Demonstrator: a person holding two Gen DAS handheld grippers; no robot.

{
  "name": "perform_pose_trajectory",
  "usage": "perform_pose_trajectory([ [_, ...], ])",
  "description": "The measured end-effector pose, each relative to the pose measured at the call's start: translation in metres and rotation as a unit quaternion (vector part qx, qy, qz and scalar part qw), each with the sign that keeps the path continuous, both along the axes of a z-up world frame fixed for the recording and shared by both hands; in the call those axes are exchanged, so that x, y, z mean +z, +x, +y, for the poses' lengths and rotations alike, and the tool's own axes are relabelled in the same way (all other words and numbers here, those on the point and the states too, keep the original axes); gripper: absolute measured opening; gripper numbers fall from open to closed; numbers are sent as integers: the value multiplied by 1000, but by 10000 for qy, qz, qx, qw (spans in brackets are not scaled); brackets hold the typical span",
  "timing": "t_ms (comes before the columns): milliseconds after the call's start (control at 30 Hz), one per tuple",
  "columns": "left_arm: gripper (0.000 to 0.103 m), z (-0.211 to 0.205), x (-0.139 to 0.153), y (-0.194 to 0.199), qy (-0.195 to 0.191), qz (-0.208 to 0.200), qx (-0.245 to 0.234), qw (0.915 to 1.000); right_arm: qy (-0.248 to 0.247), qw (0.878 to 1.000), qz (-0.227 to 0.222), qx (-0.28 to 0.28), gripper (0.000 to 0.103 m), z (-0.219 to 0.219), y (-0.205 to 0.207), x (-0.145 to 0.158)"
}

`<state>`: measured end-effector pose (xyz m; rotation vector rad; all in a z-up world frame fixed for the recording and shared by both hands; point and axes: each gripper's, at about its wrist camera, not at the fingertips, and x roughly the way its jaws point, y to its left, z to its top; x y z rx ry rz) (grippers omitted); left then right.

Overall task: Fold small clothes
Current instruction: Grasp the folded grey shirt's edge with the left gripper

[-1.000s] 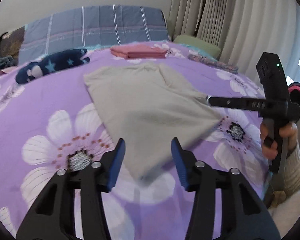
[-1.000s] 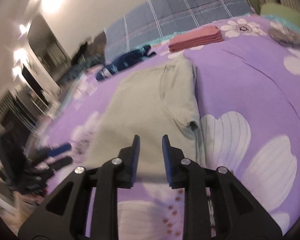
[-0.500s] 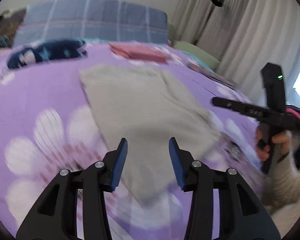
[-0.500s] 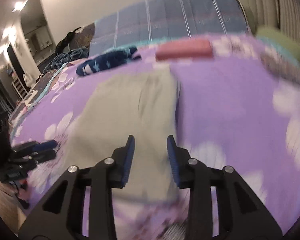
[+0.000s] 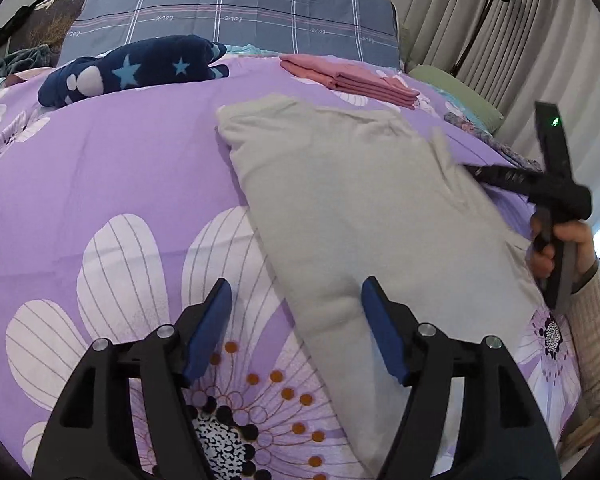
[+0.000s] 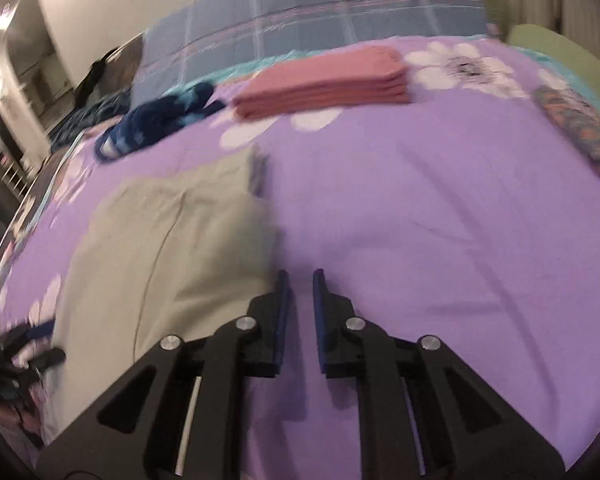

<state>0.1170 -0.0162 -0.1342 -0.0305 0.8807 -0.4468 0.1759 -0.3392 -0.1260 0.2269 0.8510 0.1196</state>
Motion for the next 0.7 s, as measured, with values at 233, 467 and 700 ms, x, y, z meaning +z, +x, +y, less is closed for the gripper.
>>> perform_pose_trajectory([
  [233, 71, 6, 11, 19, -286, 130, -19, 9995, 927, 9943, 72, 522, 53, -2, 13, 13],
  [467, 56, 17, -1, 105, -817, 514, 68, 9953, 575, 9948, 320, 784, 66, 23, 22, -4],
  [700, 13, 36, -12, 172, -1678, 803, 364, 9819, 722, 9941, 143, 801, 64, 18, 18, -9],
])
